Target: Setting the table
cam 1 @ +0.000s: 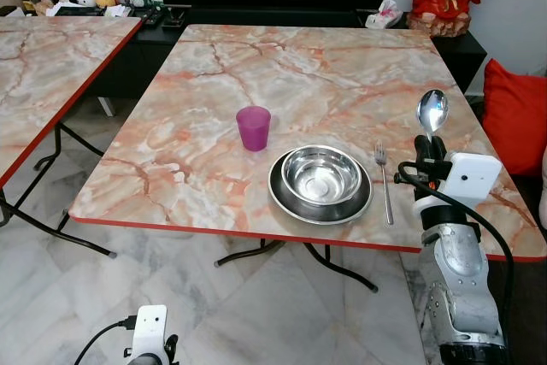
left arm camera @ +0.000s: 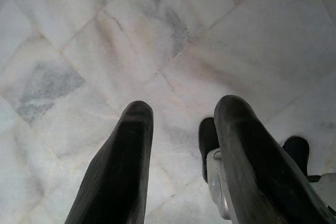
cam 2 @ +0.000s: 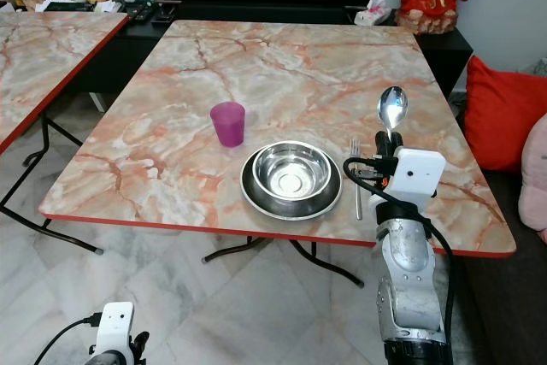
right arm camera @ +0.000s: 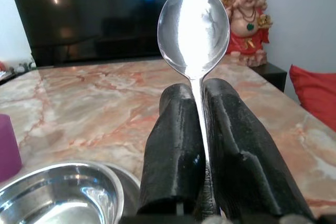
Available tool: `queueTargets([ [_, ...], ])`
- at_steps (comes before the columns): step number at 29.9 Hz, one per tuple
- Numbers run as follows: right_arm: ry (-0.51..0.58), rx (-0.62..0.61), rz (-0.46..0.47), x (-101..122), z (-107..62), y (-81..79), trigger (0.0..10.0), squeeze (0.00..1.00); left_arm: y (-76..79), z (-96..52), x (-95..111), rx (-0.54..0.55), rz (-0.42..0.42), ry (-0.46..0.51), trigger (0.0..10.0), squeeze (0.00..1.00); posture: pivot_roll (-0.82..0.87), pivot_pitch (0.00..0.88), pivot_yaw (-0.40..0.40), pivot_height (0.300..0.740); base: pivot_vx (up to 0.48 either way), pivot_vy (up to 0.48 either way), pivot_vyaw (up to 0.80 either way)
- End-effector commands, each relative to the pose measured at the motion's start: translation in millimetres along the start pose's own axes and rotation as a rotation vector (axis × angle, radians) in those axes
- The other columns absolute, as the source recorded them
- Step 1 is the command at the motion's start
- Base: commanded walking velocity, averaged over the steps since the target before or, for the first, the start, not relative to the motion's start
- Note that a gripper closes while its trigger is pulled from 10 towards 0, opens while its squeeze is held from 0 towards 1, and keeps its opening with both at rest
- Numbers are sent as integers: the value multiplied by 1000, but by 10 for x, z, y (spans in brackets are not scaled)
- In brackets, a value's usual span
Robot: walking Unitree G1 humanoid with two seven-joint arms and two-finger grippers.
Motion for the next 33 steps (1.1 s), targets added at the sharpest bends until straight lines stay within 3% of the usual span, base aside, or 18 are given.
queueTargets([
  [1,10,-12,8,47,27,17,10000,0,-43,-12,-74,9,-6,-26,10000,0,-25,60,3,740,0,0,-788],
  [9,9,-9,3,44,28,7,10000,0,-47,-13,-78,9,-12,-27,10000,0,-23,59,2,740,0,0,-788],
  [16,21,-14,6,65,31,13,10000,0,-49,-14,-86,9,-19,-31,10000,0,-23,60,2,740,0,0,0],
  [23,22,-18,1,68,35,21,10000,0,-47,-14,-86,10,-19,-32,10000,0,-22,60,2,740,0,398,0],
  [33,22,-21,-4,72,43,30,10000,0,-44,-11,-67,7,-12,-22,10000,0,-22,61,3,740,0,0,0],
])
Point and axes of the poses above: a point about 5 cm out from each wrist's last joint towards the gripper, its own z axis pointing out of the wrist towards the gripper, its own x axis along the axis of the wrist's last joint, y = z × x, the point moved 5 cm from there along z, pointing out of the wrist towards the gripper, and after that the axes turned 3 degrees about z, right-handed, at the moved point
